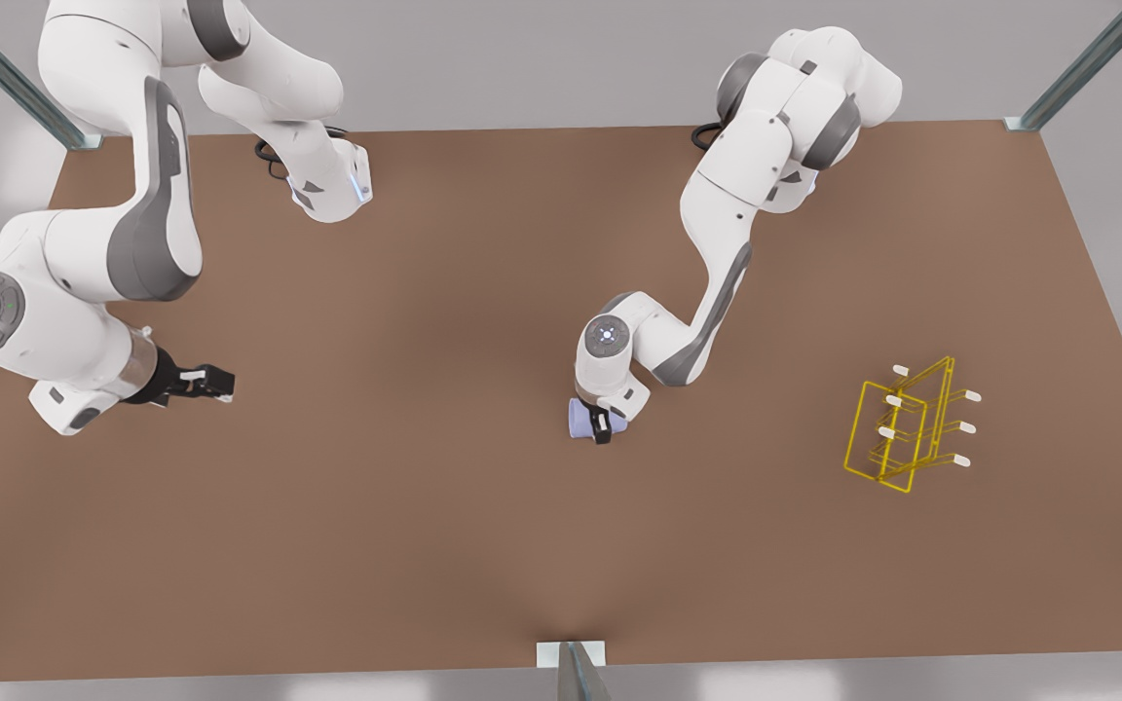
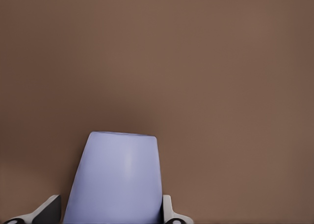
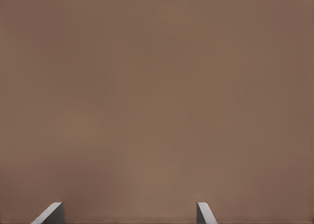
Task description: Place the cup on the cup holder
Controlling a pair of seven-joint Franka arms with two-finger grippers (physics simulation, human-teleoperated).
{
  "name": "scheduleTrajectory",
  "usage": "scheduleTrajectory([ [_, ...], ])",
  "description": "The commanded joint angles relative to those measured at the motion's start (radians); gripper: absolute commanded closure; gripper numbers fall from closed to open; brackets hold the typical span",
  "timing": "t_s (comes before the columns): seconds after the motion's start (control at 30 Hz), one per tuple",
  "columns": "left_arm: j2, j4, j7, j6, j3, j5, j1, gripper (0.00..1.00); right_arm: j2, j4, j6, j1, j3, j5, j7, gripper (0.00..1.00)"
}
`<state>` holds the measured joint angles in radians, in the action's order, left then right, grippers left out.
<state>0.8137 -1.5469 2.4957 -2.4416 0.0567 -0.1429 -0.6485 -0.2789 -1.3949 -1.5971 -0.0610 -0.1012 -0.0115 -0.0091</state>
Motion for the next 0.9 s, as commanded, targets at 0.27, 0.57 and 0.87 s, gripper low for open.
scheduleTrajectory([
  [0.27, 0.001, 0.001, 0.026, -0.017, 0.000, 0.002, -0.005, 0.25, -0.006, 0.001, 0.009, -0.010, 0.012, -0.001, -0.051, 0.00],
  [0.57, -0.094, 0.010, -0.018, 0.354, -0.003, -0.165, -0.026, 0.25, -0.009, -0.010, 0.034, -0.008, 0.011, -0.001, -0.052, 0.00],
  [0.87, -0.103, 0.126, -0.063, 0.977, -0.146, -0.550, -0.028, 0.25, -0.008, -0.001, 0.029, -0.011, 0.011, -0.001, -0.054, 0.00],
])
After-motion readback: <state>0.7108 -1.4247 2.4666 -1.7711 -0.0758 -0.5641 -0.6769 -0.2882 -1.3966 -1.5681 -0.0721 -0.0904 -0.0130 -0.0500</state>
